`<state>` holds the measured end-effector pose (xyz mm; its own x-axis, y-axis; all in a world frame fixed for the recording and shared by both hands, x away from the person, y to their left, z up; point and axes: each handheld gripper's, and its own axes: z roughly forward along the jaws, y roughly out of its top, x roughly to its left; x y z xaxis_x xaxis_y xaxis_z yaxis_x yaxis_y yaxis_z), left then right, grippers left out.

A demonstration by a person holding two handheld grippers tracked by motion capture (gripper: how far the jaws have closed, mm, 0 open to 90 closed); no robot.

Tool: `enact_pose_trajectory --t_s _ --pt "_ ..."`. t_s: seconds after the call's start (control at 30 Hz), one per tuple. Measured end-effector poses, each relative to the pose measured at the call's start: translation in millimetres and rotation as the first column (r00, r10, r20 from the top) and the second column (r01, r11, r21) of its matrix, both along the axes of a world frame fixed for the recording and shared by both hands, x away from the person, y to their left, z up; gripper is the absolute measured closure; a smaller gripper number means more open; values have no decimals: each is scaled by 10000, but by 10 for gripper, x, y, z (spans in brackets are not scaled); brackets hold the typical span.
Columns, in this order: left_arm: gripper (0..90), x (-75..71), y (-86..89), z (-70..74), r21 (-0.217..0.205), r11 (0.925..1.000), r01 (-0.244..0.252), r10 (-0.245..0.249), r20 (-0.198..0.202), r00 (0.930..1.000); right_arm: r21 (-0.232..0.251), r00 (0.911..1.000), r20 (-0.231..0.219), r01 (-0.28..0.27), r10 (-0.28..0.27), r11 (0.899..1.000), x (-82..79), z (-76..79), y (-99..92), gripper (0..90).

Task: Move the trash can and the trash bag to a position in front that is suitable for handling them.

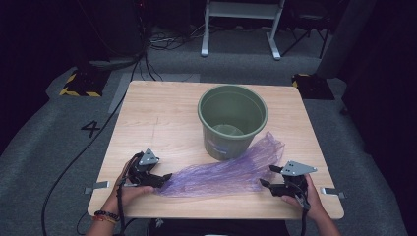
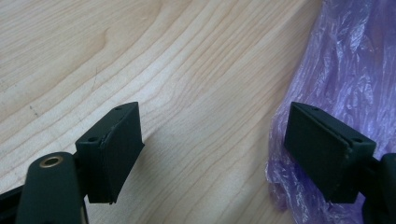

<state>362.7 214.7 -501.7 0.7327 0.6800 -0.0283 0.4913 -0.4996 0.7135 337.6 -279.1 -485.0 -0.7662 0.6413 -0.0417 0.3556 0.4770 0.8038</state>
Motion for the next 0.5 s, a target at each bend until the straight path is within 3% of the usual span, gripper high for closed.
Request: enact_pose_trajectory --t_s 0.13,0.23,0.3,0.5 --pt "188 8 3 -7 -19 10000 -45 45 1 10000 311 9990 174 -410 405 9987 -77 99 -62 291" --pt "187 14 7 -10 -17 10000 -90 90 17 10000 193 9986 148 -508 505 9985 -108 137 -113 270" --pt "185 20 10 -13 49 9999 -91 90 83 9999 109 9990 265 -367 364 9993 -128 165 -166 271" --pt "160 28 -9 -22 92 9998 -168 167 126 9998 922 9973 580 391 -445 9950 -141 302 -304 292"
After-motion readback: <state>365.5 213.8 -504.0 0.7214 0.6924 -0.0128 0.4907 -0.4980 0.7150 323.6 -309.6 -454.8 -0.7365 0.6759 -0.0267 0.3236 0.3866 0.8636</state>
